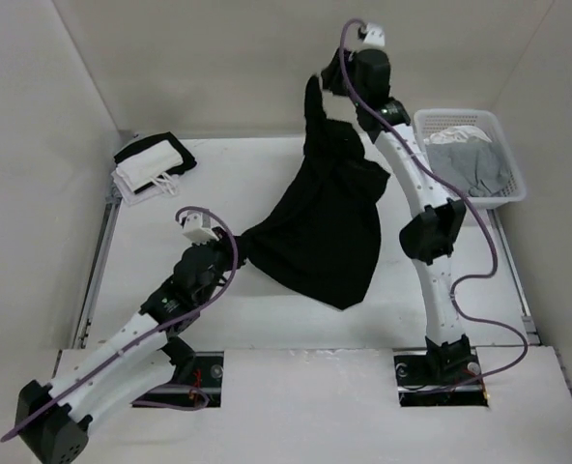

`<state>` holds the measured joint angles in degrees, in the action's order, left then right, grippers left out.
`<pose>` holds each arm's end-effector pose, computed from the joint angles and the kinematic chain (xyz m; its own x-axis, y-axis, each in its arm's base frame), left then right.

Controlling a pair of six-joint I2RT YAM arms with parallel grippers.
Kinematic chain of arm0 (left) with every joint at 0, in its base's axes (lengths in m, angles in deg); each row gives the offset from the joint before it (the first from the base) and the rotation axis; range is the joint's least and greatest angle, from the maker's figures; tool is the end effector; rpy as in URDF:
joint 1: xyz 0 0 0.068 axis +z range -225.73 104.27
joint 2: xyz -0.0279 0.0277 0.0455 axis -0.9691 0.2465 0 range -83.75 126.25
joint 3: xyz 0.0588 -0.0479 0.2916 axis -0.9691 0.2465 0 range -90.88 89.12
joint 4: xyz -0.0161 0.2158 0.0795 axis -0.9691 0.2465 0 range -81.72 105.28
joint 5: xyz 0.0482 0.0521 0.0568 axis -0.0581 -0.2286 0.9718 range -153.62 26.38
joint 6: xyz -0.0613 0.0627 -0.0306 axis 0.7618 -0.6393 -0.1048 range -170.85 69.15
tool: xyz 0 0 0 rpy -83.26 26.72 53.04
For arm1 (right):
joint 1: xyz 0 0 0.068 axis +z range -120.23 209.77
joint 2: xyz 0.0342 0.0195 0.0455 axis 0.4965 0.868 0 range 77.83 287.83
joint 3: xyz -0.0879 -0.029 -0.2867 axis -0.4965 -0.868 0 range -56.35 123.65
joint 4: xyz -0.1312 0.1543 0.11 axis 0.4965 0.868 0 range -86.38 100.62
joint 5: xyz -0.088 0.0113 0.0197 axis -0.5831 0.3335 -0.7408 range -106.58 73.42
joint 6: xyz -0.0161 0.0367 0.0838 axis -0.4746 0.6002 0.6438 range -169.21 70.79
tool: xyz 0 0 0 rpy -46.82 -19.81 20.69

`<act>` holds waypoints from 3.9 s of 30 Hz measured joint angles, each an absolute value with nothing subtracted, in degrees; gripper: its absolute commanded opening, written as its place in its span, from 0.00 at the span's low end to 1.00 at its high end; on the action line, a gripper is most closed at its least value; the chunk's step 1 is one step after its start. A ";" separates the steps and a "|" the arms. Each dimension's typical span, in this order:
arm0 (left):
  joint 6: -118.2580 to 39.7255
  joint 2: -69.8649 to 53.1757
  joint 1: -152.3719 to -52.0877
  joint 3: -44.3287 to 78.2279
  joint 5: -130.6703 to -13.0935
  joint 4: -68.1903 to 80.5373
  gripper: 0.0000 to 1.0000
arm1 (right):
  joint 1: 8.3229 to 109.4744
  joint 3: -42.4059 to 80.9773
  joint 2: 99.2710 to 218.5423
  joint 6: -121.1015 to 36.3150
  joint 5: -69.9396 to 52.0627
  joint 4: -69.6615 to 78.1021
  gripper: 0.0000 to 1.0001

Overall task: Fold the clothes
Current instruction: Flatten the tank top out

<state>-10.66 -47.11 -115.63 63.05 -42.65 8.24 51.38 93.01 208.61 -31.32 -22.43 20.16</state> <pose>0.1367 -0.0753 0.2808 -0.3195 -0.5183 -0.7933 0.1608 0.7953 -0.5845 0.5147 0.1947 0.4654 -0.0520 0.3080 -0.9500 -0.2687 0.9119 0.3103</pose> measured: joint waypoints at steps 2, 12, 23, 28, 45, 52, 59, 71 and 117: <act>-8.26 -42.32 -113.14 64.69 -43.11 6.47 0.11 | 50.20 92.20 215.10 -29.15 -21.27 26.00 0.62; 0.44 -27.61 -99.59 70.99 -49.36 -1.90 0.14 | 52.82 38.94 180.94 -25.74 -19.15 20.42 0.19; 0.09 -37.14 -95.39 74.55 -48.90 0.31 0.49 | 64.32 -16.86 139.50 -15.08 -26.03 7.88 0.49; -2.86 -39.92 -97.90 75.84 -46.19 6.21 0.64 | 70.06 -31.62 132.46 -5.83 -28.39 17.62 0.55; -11.78 -15.90 -107.83 70.35 -41.01 -1.07 0.13 | 70.44 -31.57 146.27 0.29 -28.20 8.16 0.05; -11.06 -24.40 -103.52 70.40 -45.05 -0.83 0.12 | 80.82 -22.98 127.63 1.40 -30.40 27.55 0.10; -10.44 -30.23 -98.12 70.40 -49.34 2.74 0.15 | 78.33 -16.80 124.72 -0.24 -30.01 37.78 0.46; -10.09 -30.28 -95.98 70.40 -50.69 5.25 0.16 | 69.58 -23.97 151.80 -2.90 -23.63 17.23 0.40; -4.78 -15.26 -129.84 59.03 -22.37 30.80 0.37 | 62.90 -34.07 136.70 -1.31 -29.68 4.03 0.45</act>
